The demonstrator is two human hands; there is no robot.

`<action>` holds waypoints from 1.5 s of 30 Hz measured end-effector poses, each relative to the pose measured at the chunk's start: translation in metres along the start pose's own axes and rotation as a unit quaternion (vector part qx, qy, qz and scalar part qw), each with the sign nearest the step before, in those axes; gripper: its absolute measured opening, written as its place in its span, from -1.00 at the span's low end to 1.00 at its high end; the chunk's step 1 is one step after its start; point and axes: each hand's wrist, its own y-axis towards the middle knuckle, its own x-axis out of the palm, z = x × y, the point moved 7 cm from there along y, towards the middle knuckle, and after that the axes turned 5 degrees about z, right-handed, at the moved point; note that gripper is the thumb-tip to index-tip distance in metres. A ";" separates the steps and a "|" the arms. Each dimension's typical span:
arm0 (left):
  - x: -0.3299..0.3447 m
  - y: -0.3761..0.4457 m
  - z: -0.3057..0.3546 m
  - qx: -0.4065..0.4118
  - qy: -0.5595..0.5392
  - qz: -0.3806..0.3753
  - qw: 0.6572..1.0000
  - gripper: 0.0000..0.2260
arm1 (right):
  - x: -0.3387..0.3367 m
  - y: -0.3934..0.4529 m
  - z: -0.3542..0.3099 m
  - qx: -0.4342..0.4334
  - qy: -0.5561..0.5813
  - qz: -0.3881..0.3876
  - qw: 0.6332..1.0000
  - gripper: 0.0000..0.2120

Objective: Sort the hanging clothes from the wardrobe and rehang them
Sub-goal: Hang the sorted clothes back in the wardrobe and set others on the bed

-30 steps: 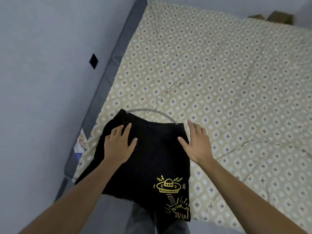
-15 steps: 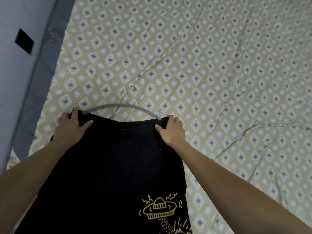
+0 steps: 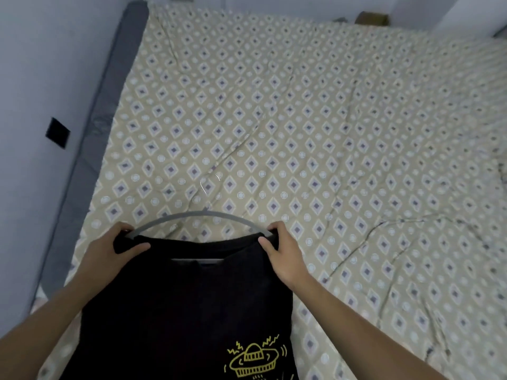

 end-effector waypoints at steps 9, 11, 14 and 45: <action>-0.069 -0.101 0.205 0.162 -0.063 -0.016 0.985 -0.83 | -0.189 -0.143 -0.058 0.013 0.085 0.142 0.986 -0.95; -0.084 -0.119 0.255 0.215 -0.082 -0.017 0.973 -0.88 | -0.232 -0.178 -0.072 0.011 0.086 0.193 0.977 -0.92; -0.100 -0.148 0.335 0.294 -0.102 -0.024 0.950 -0.93 | -0.298 -0.232 -0.091 0.008 0.083 0.278 0.957 -0.92; 0.067 -0.720 0.707 0.787 -0.148 -0.262 0.538 -0.88 | -0.494 -0.912 -0.018 0.193 -0.070 0.751 0.628 -0.87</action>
